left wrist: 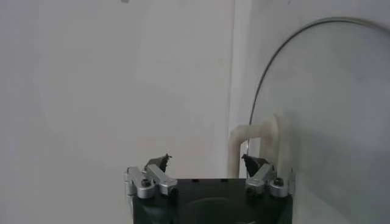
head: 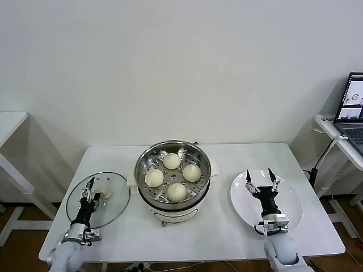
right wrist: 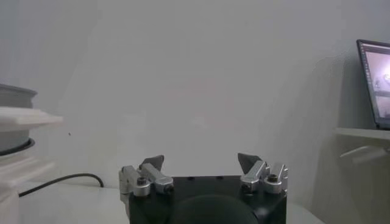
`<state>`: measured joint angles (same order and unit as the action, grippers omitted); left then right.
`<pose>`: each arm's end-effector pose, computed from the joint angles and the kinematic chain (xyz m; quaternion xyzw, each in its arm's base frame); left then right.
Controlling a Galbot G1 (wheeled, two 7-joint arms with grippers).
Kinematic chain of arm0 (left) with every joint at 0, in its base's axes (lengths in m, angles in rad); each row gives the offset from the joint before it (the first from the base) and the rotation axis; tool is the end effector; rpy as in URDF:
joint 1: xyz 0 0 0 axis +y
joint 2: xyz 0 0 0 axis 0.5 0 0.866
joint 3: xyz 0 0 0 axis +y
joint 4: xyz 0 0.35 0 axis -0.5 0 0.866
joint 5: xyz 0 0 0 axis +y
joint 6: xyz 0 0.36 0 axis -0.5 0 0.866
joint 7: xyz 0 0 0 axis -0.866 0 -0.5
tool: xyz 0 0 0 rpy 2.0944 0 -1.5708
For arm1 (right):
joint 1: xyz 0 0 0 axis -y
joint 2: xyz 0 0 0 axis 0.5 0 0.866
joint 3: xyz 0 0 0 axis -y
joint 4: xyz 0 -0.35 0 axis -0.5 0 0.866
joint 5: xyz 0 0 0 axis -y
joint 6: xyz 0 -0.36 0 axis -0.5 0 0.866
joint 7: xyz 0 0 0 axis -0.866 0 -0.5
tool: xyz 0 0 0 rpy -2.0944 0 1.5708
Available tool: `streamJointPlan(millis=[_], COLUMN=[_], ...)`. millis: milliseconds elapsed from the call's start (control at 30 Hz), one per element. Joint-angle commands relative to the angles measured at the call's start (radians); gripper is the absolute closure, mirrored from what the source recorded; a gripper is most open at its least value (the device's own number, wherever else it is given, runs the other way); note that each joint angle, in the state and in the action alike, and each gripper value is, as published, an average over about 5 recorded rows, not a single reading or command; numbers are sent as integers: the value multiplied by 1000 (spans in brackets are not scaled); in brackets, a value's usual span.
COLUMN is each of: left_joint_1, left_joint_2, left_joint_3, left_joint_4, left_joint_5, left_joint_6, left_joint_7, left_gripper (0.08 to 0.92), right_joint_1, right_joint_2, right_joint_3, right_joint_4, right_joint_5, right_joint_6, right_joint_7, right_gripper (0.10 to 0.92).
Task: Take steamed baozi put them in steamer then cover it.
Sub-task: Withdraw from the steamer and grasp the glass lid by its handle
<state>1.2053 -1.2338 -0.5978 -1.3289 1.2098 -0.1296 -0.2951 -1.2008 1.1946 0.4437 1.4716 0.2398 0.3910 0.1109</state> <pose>0.2807 0.1687 -0.4530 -0.0105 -0.7205 -0.6926 0.0335 0.2964 -0.1151 -0.4195 0.0143 0.9963 -0.0579 0.0623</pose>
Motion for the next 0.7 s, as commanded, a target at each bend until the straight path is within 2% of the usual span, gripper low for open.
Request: streamJointPlan(millis=[33,533,633,700], left_joint_1=[-13,-15,1,19], left_joint_2=[1,-6,-4,2], left_joint_3=[2,-8,-35,-70], left_joint_4=[15,13,-42,-115], left_joint_5=[7,4,-14,-28], left_joint_6=[10,7,3,6], left_joint_7=[15,9,1,1], left_gripper=[321,751,807,813], right_joint_1=[2,10,11,12], right_joint_2=[1,9,9,9], right_joint_3=[0,-3,-3,-4], right_joint_4=[3,5,6,7], right_joint_5=[-5,-10,-12,-13], right_joint_6=[-1,-1,-1,-1], right_joint_7=[1,6,6,6], right_gripper=[203,203,203,203])
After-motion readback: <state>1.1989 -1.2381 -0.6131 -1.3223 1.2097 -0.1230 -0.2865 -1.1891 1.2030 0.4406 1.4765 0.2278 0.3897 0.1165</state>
